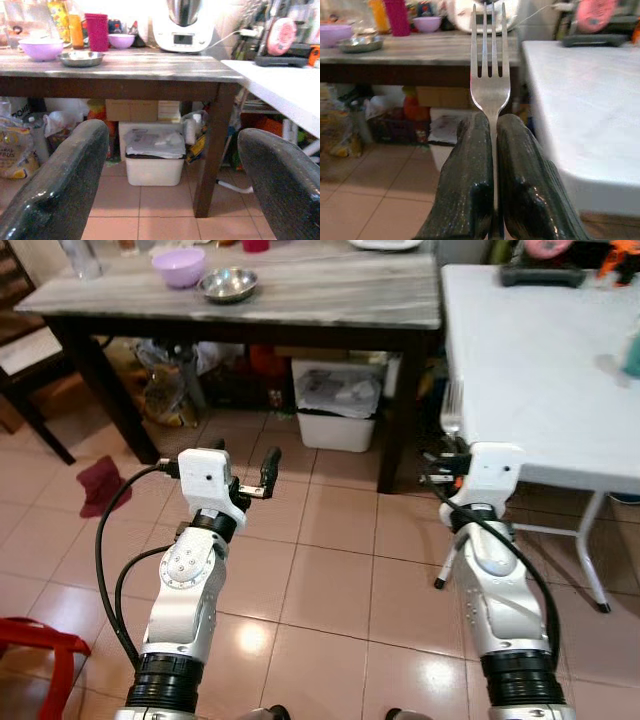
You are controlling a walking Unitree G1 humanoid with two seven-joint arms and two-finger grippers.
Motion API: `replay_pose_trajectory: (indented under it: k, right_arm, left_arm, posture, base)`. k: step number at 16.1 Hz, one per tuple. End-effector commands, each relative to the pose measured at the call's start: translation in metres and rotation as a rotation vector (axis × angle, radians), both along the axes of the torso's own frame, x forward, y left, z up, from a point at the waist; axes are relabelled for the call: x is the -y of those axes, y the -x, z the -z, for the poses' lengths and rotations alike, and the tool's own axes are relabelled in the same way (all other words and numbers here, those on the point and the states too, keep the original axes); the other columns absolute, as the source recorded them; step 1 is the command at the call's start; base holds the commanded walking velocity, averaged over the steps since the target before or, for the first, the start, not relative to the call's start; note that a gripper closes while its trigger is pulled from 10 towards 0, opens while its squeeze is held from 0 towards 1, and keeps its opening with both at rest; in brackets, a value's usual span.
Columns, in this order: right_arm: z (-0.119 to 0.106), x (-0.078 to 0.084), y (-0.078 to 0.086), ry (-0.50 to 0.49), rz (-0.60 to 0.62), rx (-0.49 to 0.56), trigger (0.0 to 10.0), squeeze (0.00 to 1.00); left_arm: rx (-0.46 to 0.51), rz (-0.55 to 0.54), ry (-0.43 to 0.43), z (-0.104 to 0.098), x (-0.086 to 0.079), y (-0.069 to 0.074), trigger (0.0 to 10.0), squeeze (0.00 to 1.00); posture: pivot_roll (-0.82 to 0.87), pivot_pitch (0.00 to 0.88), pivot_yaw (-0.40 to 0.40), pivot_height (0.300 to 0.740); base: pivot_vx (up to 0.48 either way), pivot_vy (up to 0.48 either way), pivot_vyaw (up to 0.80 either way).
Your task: Setting the table
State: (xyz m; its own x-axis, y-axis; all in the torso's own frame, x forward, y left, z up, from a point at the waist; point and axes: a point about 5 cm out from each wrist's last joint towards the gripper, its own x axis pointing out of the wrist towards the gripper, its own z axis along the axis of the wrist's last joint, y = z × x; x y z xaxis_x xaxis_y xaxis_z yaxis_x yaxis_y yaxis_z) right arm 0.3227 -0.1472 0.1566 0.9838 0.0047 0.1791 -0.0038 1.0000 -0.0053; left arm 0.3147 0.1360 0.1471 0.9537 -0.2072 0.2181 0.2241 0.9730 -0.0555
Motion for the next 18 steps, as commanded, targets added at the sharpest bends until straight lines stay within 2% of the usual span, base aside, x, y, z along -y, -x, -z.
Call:
replay_pose_trajectory:
  k: [1, 6, 10, 14, 15, 16, 18]
  right_arm:
    - [-0.007, -0.005, 0.0, 0.001, -0.017, 0.031, 10.0, 0.0]
    - [-0.011, -0.006, -0.002, 0.013, -0.003, 0.068, 10.0, 0.0]
    - [-0.007, 0.006, 0.005, 0.028, 0.05, 0.067, 10.0, 0.0]
    - [0.001, 0.021, 0.013, 0.046, 0.086, 0.048, 10.0, 0.0]
    - [0.002, 0.022, 0.015, 0.058, 0.094, 0.04, 10.0, 0.0]
    - [0.004, 0.023, 0.017, 0.068, 0.096, 0.035, 10.0, 0.0]
    - [0.009, 0.026, 0.025, 0.072, 0.088, 0.028, 10.0, 0.0]
  left_arm:
    - [0.007, -0.006, 0.003, -0.003, -0.002, 0.0, 10.0, 0.0]
    - [0.014, 0.014, 0.01, -0.005, 0.003, -0.003, 10.0, 0.0]
    - [0.006, -0.01, -0.016, 0.0, -0.005, -0.002, 10.0, 0.0]
    - [-0.012, -0.107, -0.068, 0.009, -0.03, 0.005, 10.0, 0.0]
    - [-0.041, -0.16, -0.096, 0.015, -0.039, 0.008, 10.0, 0.0]
    - [-0.062, -0.221, -0.135, 0.021, -0.049, 0.013, 10.0, 0.0]
    - [-0.107, -0.266, -0.18, 0.036, -0.067, 0.032, 10.0, 0.0]
  posture:
    - [-0.1, 0.109, 0.066, 0.74]
    - [-0.11, 0.094, 0.078, 0.74]
    - [-0.13, 0.089, 0.084, 0.74]
    - [-0.13, 0.092, 0.079, 0.74]
    - [-0.13, 0.092, 0.079, 0.74]
    - [-0.12, 0.094, 0.077, 0.74]
    - [-0.11, 0.098, 0.075, 0.74]
  base:
    - [0.435, 0.0, 0.0]
    - [0.48, 0.0, 0.0]
    - [0.48, 0.0, 0.0]
    - [0.48, 0.0, 0.0]
    - [0.326, 0.0, 0.0]
    - [0.0, 0.0, 0.0]
    - [0.0, 0.0, 0.0]
